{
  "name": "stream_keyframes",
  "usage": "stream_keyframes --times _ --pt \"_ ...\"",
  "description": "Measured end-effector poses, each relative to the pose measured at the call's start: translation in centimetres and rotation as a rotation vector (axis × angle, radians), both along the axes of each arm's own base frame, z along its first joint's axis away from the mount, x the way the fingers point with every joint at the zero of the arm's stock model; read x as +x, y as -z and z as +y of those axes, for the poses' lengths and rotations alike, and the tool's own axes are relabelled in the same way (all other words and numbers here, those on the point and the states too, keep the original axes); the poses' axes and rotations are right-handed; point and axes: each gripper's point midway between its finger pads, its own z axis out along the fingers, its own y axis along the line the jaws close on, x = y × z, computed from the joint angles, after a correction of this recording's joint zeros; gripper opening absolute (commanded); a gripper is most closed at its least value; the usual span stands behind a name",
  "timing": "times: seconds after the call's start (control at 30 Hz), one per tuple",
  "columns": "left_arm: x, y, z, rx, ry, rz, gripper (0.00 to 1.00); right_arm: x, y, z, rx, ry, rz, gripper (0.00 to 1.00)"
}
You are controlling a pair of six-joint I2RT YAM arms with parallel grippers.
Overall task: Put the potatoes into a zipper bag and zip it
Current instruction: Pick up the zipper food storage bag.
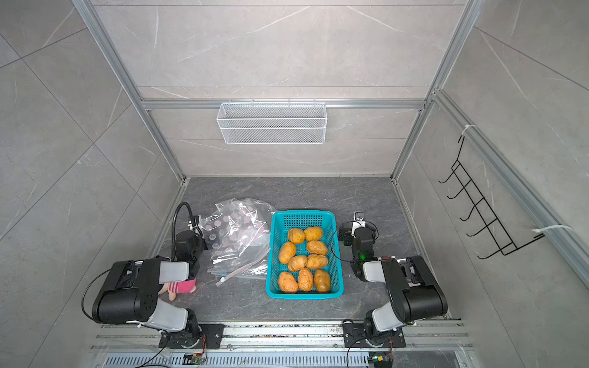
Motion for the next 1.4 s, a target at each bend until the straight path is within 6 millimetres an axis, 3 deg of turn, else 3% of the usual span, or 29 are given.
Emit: stream_keyframes --times 1.17,1.23,1.27,1.33,1.4 --pt "-0.1 0.0 0.3 0.009 -0.021 0.031 1.0 0.0 0.0 0.0 0.0 0.0 0.0 0.99" --pt "0.0 -1.3 0.7 0.014 -0.056 0.054 1.0 0.0 0.0 0.0 0.0 0.0 0.0 0.99" --pt "0.2 -3.2 1.1 0.01 -0.089 0.038 1.0 0.0 0.0 0.0 0.0 0.0 0.0 0.99" --pt "0.7 -8.0 1.7 -0.005 -0.142 -0.04 1.0 0.0 0.0 0.0 0.0 0.0 0.0 0.99" --pt "0.7 -14.3 2.5 -0.033 -0.198 -0.177 1.0 0.0 0.0 0.0 0.0 0.0 0.0 0.99"
